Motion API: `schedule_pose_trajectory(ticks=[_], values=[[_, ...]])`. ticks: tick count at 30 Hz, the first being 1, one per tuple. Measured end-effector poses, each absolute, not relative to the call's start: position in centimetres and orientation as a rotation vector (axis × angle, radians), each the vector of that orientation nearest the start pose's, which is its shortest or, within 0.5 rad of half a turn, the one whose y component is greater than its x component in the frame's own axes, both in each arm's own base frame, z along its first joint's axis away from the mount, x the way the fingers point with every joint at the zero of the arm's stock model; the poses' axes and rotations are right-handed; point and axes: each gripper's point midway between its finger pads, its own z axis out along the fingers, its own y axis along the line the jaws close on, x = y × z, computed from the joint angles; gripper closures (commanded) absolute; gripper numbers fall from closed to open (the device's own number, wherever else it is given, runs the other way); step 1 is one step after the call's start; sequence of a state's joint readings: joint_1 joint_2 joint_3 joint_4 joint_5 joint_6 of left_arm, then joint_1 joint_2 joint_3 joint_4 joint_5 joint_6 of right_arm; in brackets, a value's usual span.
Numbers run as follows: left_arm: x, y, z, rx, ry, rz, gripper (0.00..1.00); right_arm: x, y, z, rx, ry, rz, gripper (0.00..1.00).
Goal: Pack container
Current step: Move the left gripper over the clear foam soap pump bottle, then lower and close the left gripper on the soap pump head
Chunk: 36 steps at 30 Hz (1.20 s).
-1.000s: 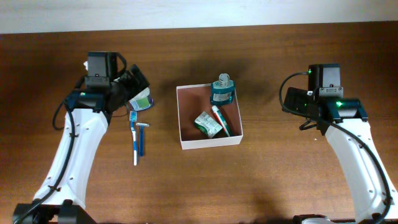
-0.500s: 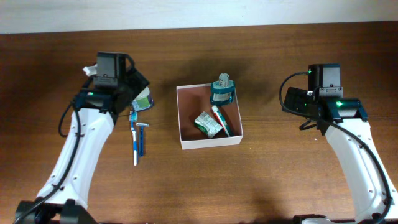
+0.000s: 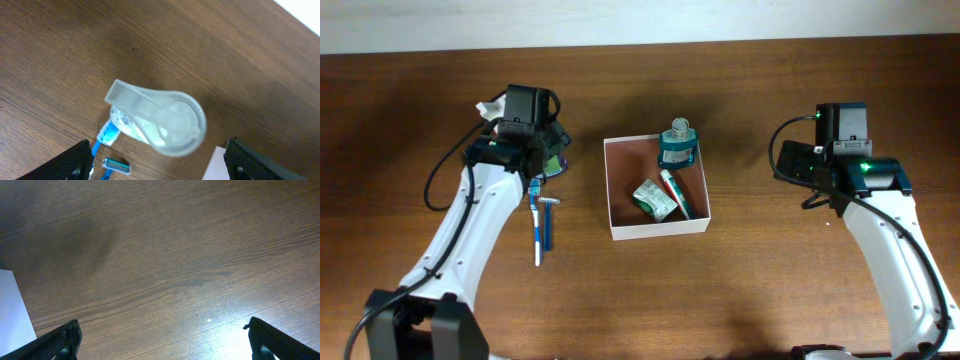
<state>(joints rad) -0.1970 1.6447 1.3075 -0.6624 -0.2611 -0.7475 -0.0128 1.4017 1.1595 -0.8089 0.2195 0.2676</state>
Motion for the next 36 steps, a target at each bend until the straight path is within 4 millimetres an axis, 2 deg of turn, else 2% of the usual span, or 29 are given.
schedule_pose_trajectory(ticks=[8, 17, 27, 36], values=[[43.6, -3.8, 12.7, -0.676, 2.431, 0.029, 0.17, 34.7, -4.2, 16.3, 0.438, 2.557, -0.196, 0.01], [45.6, -4.1, 13.8, -0.545, 2.374, 0.029, 0.34, 34.7, -4.2, 16.3, 0.439, 2.556, -0.196, 0.01], [45.7, -4.1, 13.9, -0.482, 2.384, 0.052, 0.50, 34.7, -4.2, 16.3, 0.439, 2.557, -0.196, 0.01], [45.7, -4.1, 13.9, -0.466, 2.386, 0.063, 0.57, 34.7, -4.2, 16.3, 0.438, 2.557, -0.196, 0.02]])
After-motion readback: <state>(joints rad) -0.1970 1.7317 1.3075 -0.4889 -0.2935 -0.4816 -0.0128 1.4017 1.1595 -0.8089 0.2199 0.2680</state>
